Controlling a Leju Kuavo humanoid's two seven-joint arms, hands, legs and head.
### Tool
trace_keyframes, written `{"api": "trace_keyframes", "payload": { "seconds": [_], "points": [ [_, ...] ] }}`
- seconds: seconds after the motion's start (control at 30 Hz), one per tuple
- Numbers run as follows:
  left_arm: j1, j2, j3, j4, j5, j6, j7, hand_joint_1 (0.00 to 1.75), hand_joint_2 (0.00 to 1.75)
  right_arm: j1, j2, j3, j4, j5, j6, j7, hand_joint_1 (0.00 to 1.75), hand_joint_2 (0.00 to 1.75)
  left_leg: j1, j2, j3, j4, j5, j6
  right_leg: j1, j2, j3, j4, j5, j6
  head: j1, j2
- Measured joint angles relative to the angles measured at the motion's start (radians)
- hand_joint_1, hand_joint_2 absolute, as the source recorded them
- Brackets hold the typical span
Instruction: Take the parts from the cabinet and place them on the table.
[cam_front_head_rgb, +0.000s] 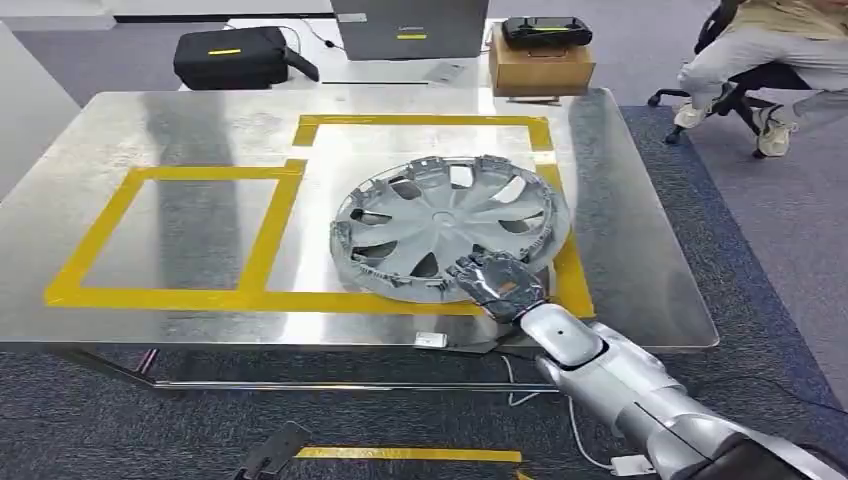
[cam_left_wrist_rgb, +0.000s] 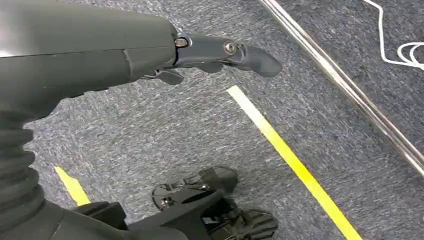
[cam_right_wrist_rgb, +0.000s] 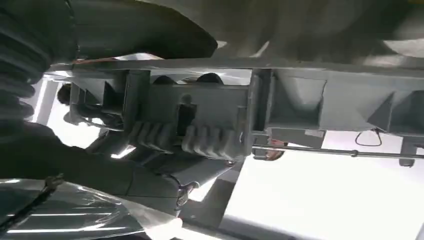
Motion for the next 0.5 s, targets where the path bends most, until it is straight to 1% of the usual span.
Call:
{"api": "trace_keyframes", "payload": {
  "seconds": [0.1, 0.37, 0.5],
  "points": [
    [0.0, 0.0, 0.0, 0.0, 0.0, -0.01, -0.008, 0.0, 1.75, 0.0, 0.0, 0.003, 0.003, -0.001, -0.001, 0.0, 1.43, 1.75, 0.0, 0.0, 0.0, 0.0, 0.0, 0.0, 0.0, 0.0, 0.0, 0.0, 0.0, 0.0, 0.0, 0.0],
    [0.001, 0.0, 0.0, 0.0, 0.008, -0.007, -0.022, 0.0, 1.75, 0.0, 0.0, 0.008, 0.011, -0.007, -0.001, 0.0, 1.43, 1.75, 0.0, 0.0, 0.0, 0.0, 0.0, 0.0, 0.0, 0.0, 0.0, 0.0, 0.0, 0.0, 0.0, 0.0],
    [0.001, 0.0, 0.0, 0.0, 0.008, -0.026, -0.025, 0.0, 1.75, 0.0, 0.0, 0.009, 0.014, -0.01, 0.0, 0.0, 1.43, 1.75, 0.0, 0.0, 0.0, 0.0, 0.0, 0.0, 0.0, 0.0, 0.0, 0.0, 0.0, 0.0, 0.0, 0.0]
  ]
}}
